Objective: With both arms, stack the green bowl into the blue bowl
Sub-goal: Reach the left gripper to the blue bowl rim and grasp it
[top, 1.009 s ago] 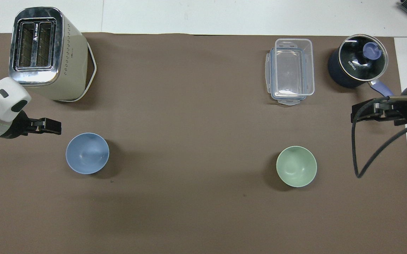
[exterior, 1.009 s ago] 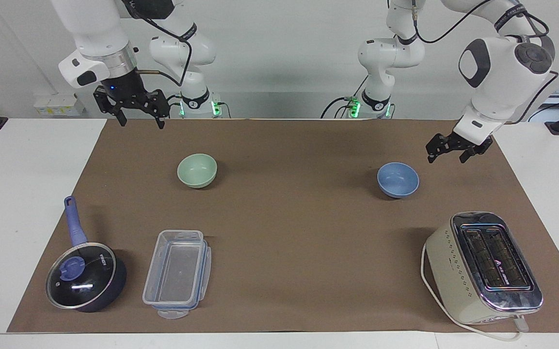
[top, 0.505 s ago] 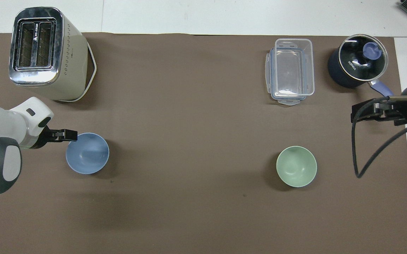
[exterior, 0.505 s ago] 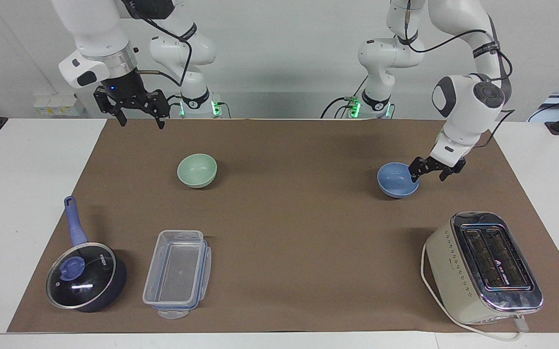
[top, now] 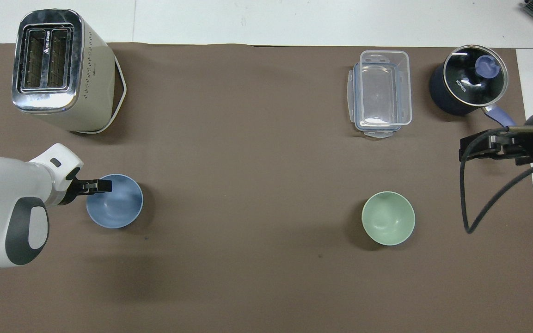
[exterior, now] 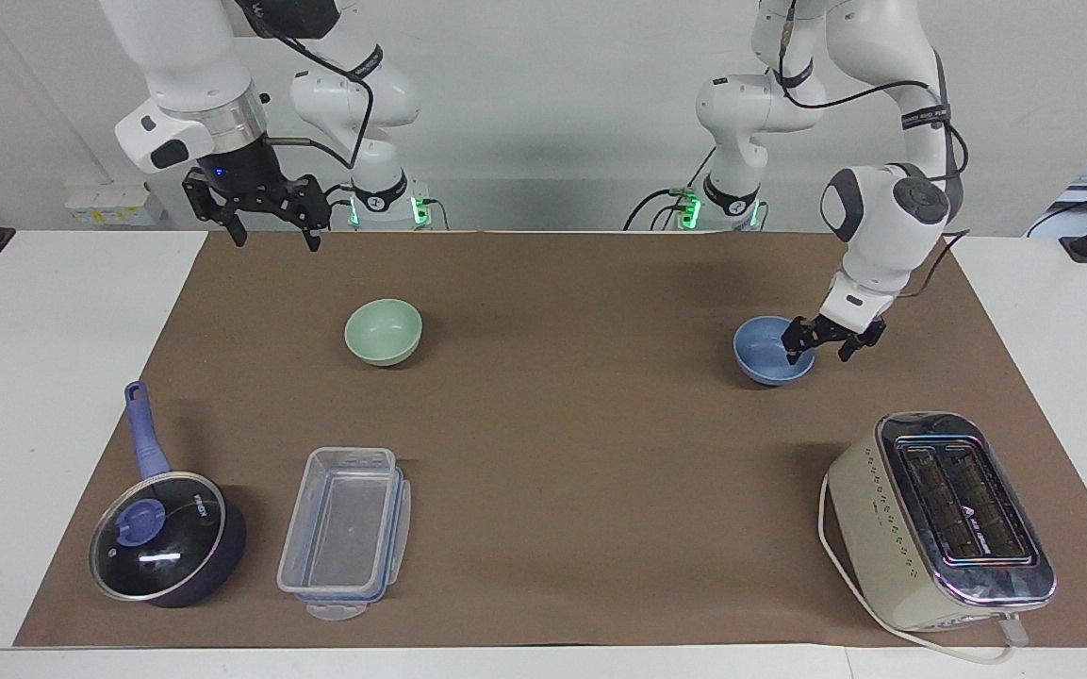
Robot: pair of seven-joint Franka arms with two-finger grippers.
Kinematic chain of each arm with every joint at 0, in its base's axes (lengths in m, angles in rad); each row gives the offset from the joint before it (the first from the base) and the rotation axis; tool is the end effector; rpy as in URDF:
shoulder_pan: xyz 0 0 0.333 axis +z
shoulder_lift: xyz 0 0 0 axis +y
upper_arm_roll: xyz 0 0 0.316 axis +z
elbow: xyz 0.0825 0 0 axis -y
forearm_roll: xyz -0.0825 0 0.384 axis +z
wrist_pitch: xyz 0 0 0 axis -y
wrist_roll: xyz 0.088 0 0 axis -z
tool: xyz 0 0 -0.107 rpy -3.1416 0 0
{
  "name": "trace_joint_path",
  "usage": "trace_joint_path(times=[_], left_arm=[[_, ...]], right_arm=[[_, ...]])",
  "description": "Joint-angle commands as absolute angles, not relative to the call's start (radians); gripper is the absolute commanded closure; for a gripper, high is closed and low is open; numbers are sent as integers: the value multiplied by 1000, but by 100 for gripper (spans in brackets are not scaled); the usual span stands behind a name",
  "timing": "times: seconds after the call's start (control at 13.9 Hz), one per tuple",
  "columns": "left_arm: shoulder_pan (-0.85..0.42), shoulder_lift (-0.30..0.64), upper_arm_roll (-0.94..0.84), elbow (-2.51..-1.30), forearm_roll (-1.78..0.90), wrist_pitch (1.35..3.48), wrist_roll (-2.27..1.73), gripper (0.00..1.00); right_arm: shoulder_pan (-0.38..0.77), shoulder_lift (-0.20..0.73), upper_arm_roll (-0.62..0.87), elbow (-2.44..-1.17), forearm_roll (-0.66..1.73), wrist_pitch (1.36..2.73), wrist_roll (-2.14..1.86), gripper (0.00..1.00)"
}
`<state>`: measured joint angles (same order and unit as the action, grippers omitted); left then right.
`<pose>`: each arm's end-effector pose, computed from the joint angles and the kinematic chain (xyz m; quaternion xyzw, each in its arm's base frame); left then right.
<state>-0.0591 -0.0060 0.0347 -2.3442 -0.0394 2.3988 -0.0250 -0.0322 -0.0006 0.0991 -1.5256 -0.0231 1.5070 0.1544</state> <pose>0.5084 -0.0127 0.3408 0.9993 0.0144 0.0299 0.0146 0.5471 0.0341 0.6405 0.9989 -0.0444 -0.0077 0.0125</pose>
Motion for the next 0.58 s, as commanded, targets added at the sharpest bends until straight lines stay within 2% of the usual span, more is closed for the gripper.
trace_joint_path(times=[0.0, 0.07, 0.36, 0.5], left_arm=[[-51, -14, 34, -2364, -58, 2416, -32, 86], [-51, -14, 34, -2362, -58, 2415, -29, 100], [-51, -12, 34, -2342, -58, 2407, -17, 100], [-49, -26, 34, -2286, -58, 2311, -14, 100]], right_arm=[[-44, -26, 110, -1557, -14, 1519, 172, 0], [-44, -26, 110, -1557, -12, 1519, 173, 0], [-44, -26, 110, -1557, -12, 1519, 173, 0], [-43, -26, 110, -1557, -12, 1519, 173, 0]])
